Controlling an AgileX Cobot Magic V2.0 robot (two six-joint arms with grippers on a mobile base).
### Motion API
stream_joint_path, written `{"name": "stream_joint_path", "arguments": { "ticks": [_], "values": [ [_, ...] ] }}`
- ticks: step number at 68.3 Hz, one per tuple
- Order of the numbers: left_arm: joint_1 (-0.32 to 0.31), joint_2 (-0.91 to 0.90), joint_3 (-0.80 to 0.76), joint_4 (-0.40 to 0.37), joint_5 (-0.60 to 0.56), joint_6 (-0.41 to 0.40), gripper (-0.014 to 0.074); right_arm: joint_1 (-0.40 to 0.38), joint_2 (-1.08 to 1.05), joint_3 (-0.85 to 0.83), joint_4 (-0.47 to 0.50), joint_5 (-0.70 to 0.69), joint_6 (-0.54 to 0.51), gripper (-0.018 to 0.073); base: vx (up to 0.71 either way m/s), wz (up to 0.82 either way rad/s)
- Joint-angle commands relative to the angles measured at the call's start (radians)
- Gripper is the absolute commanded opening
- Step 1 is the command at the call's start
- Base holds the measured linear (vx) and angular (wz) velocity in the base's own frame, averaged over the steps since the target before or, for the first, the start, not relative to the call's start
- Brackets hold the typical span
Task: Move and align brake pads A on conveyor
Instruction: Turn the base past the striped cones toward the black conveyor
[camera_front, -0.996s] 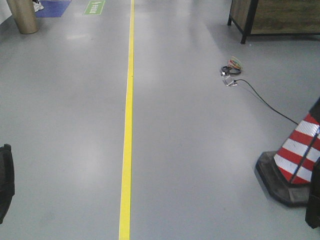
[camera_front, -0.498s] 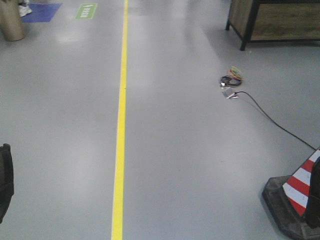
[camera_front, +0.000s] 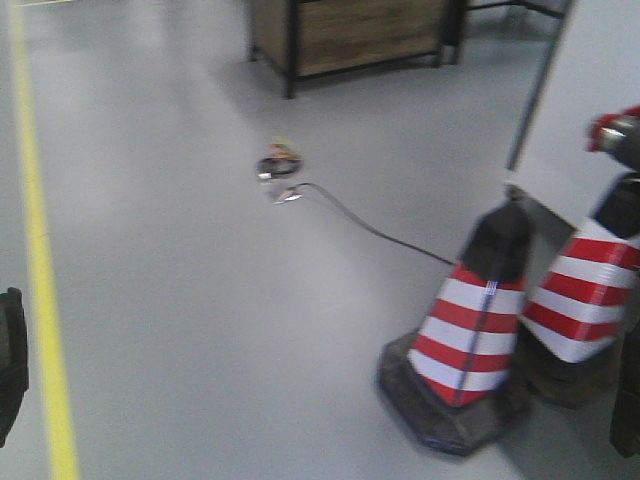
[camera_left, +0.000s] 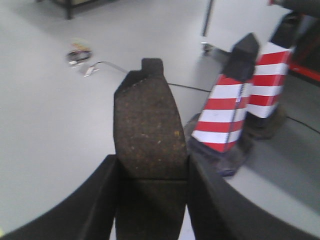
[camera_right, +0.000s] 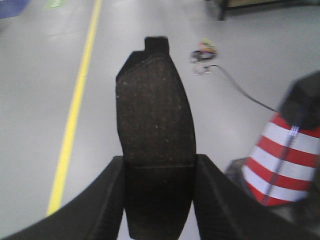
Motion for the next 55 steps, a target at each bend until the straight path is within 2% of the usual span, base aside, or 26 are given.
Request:
{"name": "stream_joint_path", "arguments": {
  "ticks": [1,55],
  "values": [
    [-0.004,0.006,-0.028,0.001,-0.091,-0.001,-0.0006,-0.003,0.009,-0.029,-0.001,-0.097,-0.012,-0.0004,0.24,-0.99],
    [-0.004,0.006,-0.028,0.001,-0.091,-0.001,-0.0006,-0.003,0.009,-0.029,-0.001,-0.097,-0.012,-0.0004,0.21,-0.86]
  ]
}}
